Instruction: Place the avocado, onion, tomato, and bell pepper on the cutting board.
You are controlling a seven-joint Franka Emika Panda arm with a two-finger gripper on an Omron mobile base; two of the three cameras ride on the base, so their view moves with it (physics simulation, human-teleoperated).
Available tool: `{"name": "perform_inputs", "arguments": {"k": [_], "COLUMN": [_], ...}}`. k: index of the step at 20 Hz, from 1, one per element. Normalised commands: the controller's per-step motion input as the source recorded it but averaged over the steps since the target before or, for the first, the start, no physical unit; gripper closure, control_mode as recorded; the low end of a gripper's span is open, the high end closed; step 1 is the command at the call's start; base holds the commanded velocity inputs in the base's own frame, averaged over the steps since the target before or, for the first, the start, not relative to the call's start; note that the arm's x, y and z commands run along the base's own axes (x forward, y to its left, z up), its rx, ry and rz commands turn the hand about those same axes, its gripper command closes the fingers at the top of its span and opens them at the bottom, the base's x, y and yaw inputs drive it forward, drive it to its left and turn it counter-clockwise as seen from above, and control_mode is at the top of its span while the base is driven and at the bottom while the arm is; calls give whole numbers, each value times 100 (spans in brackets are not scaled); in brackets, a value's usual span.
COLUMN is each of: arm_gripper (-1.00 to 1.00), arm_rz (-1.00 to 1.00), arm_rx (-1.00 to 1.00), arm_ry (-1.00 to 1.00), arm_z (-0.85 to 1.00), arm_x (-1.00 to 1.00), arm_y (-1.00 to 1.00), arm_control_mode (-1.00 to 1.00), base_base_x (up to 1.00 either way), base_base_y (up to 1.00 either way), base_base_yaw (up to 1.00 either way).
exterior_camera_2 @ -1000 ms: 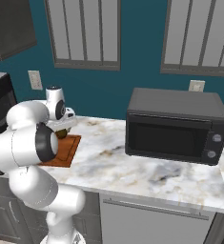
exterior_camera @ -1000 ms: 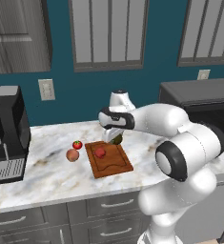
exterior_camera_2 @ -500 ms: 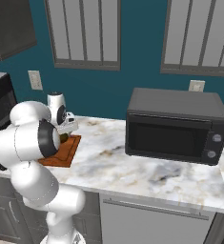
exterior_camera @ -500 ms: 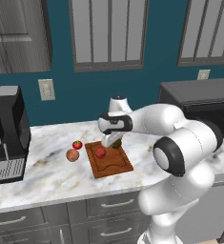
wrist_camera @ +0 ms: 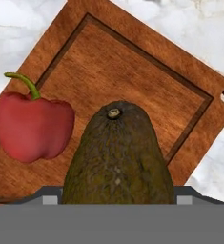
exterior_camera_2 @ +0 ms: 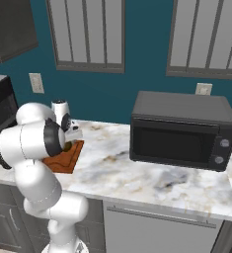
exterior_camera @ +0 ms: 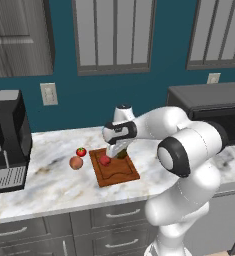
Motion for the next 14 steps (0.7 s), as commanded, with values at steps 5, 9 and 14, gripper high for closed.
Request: {"name": "perform_inputs", "arguments": {"k": [5,9,14], "arm_gripper": [100,100,100], "arm_rz": [0,0,0], "arm_rx": [0,0,0], "arm_ry": [0,0,0], "arm_z": [-17,-18,-19], "arm_x": [9,15,19], "arm_y": [-1,0,0], "arm_control_mode": [-100,-100,-100], "base_base_x": [0,0,0], "base_base_y": [0,0,0], "base_base_yaw": [0,0,0]}}
